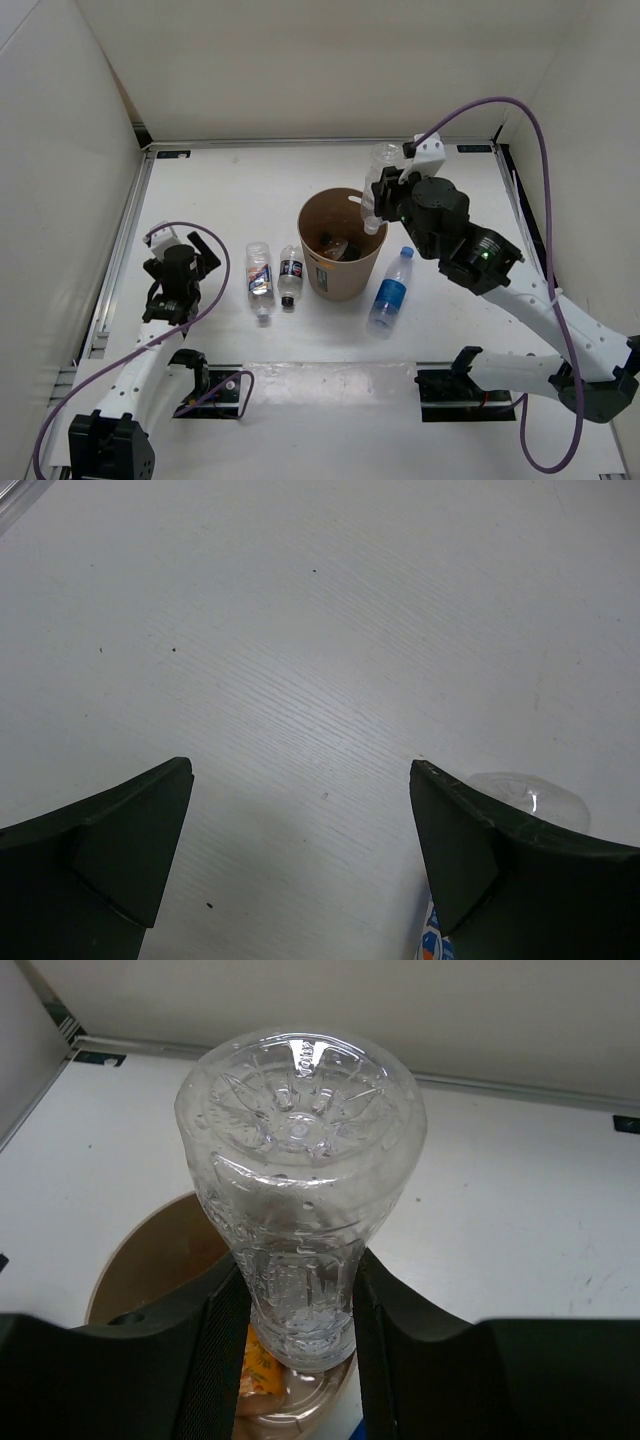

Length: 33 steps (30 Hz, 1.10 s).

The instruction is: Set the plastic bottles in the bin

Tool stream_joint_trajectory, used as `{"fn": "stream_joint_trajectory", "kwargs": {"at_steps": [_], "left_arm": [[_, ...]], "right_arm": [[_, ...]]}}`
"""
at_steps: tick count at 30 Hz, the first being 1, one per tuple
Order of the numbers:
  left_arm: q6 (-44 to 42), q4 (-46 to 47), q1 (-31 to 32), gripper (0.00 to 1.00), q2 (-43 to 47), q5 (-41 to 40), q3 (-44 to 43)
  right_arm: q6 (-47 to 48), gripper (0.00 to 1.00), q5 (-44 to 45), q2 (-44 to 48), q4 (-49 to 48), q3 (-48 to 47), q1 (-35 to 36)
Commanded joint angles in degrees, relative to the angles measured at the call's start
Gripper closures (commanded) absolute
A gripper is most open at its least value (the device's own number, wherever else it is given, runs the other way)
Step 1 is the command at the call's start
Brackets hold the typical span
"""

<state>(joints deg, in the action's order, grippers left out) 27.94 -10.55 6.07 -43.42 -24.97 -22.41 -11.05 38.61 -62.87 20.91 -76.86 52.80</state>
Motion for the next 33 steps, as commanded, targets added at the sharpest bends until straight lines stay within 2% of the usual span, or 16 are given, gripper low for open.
{"fn": "stream_joint_trajectory", "kwargs": {"at_steps": [1, 3, 5, 9, 15, 18, 22, 25, 26, 27, 28, 29, 30, 31, 32, 33], "left_arm": [[0.0, 1.1, -0.4, 0.00, 0.0, 0.5, -1.4], [-0.1, 0.9, -0.4, 0.00, -0.3, 0.4, -1.6], [0.0, 1.1, -0.4, 0.00, -0.4, 0.4, -1.8], [-0.1, 1.1, -0.4, 0.00, -0.8, 0.4, -1.8], [0.1, 1.1, -0.4, 0.00, -0.8, 0.5, -2.0], [0.1, 1.1, -0.4, 0.00, -1.0, 0.5, -2.0], [0.1, 1.0, -0.4, 0.00, -0.8, 0.5, -1.9], [0.2, 1.0, -0.3, 0.00, -0.7, 0.5, -2.0], [0.1, 0.9, -0.4, 0.00, -0.7, 0.4, -1.9], [0.2, 1.0, -0.4, 0.00, -0.7, 0.5, -1.9], [0.3, 1.0, -0.4, 0.00, -0.7, 0.5, -1.8], [0.1, 1.0, -0.4, 0.00, -0.8, 0.5, -2.0], [0.3, 0.9, -0.4, 0.00, -0.8, 0.5, -2.0], [0.4, 1.0, -0.4, 0.00, -0.9, 0.5, -1.9], [0.3, 0.9, -0.4, 0.00, -0.9, 0.5, -2.0], [0.3, 0.9, -0.4, 0.00, -1.0, 0.5, -2.0]], "right_arm": [[-3.6, 0.73, -4.7, 0.2, -3.7, 0.7, -1.6], [-4.7, 0.68, -4.6, 0.1, -3.2, 1.4, -1.7], [-6.3, 0.54, -3.5, 0.9, -2.7, 2.8, -1.3], [-8.5, 0.38, -4.0, 2.3, -4.8, 7.2, -1.8], [-10.9, 0.26, -3.9, 1.9, -2.2, 6.9, -2.3], [-10.5, 0.24, -3.5, 2.4, -1.0, 5.3, -2.7], [-11.0, 0.11, -3.0, 4.0, 4.3, 2.3, -4.7], [-16.7, 0.10, -3.5, 6.0, 13.4, -0.8, -13.2], [-17.9, 0.10, -8.2, 6.6, 14.5, -0.9, -15.9], [-20.0, 0.10, -10.8, 10.0, 15.2, 0.5, -25.9], [-20.8, 0.10, -22.9, 11.5, 14.9, 3.2, -29.8], [-21.0, 0.10, -26.1, 12.8, 14.3, 5.1, -34.4], [-22.3, 0.10, -30.7, 16.3, 13.1, 10.6, -48.5], [-22.8, 0.10, -35.1, 17.1, 12.8, 12.4, -54.4], [-23.3, 0.10, -51.4, 17.4, 12.4, 14.2, -59.3], [-23.4, 0.10, -56.6, 17.7, 11.0, 15.8, -71.8]]}}
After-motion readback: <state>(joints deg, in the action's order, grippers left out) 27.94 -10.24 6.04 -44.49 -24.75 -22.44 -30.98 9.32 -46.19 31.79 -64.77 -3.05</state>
